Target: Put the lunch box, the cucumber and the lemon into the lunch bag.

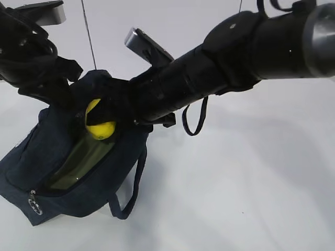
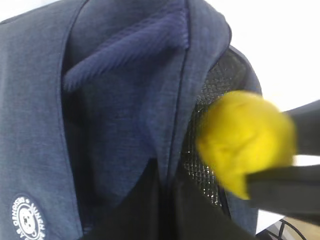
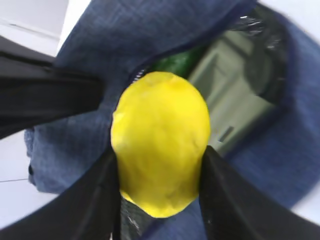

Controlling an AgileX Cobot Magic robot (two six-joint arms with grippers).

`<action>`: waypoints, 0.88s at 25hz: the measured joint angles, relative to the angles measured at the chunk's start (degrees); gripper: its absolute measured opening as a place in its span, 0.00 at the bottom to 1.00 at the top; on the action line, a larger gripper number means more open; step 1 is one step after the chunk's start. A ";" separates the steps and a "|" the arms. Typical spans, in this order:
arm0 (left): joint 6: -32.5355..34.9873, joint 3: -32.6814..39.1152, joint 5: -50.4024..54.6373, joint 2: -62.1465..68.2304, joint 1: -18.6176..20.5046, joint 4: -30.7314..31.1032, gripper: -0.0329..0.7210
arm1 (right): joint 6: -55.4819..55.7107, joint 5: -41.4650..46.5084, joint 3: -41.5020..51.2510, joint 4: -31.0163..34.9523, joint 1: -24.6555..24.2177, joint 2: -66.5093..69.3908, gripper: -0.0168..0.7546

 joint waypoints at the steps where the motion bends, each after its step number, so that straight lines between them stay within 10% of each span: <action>1: 0.00 0.00 0.00 0.00 0.00 -0.22 0.03 | -1.68 0.00 0.00 1.98 0.00 0.97 0.49; 15: 0.00 0.00 0.10 0.00 0.00 -1.57 0.03 | -22.13 -1.89 0.09 20.23 0.00 7.04 0.49; 22: 0.00 0.00 0.10 0.00 0.00 -1.62 0.03 | -29.92 -1.33 0.09 23.39 0.00 7.28 0.75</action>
